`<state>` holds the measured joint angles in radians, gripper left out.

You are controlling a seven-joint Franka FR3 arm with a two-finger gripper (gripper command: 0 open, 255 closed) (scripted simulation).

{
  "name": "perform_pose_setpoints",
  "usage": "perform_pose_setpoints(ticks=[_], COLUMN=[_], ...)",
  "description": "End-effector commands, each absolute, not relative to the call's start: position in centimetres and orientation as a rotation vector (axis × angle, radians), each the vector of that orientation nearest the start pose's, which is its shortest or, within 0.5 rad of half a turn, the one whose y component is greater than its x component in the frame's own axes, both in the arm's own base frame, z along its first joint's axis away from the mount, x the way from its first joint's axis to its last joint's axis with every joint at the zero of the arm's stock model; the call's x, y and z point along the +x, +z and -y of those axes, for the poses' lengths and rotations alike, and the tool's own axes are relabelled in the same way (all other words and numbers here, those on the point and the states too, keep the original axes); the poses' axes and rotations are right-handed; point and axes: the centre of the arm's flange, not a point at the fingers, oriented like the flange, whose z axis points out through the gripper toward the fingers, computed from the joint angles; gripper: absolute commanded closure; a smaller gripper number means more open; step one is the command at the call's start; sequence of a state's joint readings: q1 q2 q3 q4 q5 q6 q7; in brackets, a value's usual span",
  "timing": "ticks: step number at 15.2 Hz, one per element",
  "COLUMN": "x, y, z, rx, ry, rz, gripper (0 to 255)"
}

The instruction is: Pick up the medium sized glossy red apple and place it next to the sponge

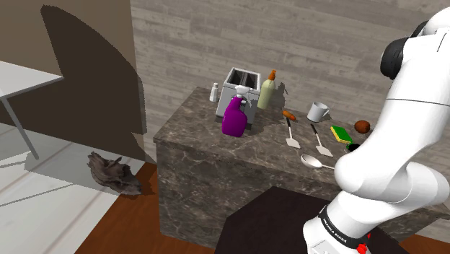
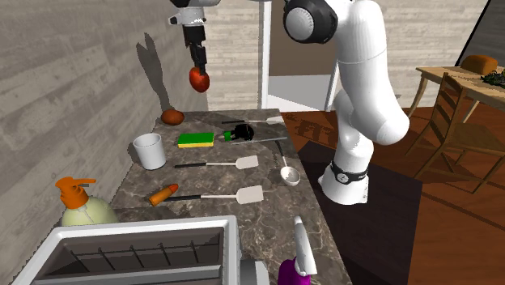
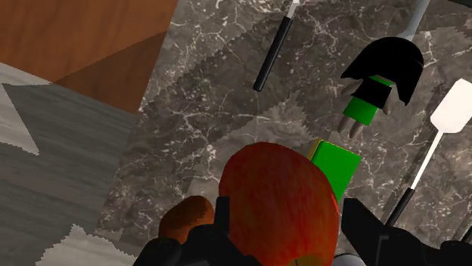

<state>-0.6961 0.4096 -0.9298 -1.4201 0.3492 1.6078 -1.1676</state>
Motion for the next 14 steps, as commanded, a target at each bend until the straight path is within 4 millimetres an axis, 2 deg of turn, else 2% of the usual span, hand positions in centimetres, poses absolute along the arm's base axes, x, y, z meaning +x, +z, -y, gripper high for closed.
perform_pose_setpoints(ticks=[1, 14], x=[9.3, 9.3], y=[52.4, 45.6], z=[64.0, 64.0], rx=[-2.999, -2.999], ry=[-0.021, -0.021], rz=[-0.684, -0.684], gripper=[255, 255])
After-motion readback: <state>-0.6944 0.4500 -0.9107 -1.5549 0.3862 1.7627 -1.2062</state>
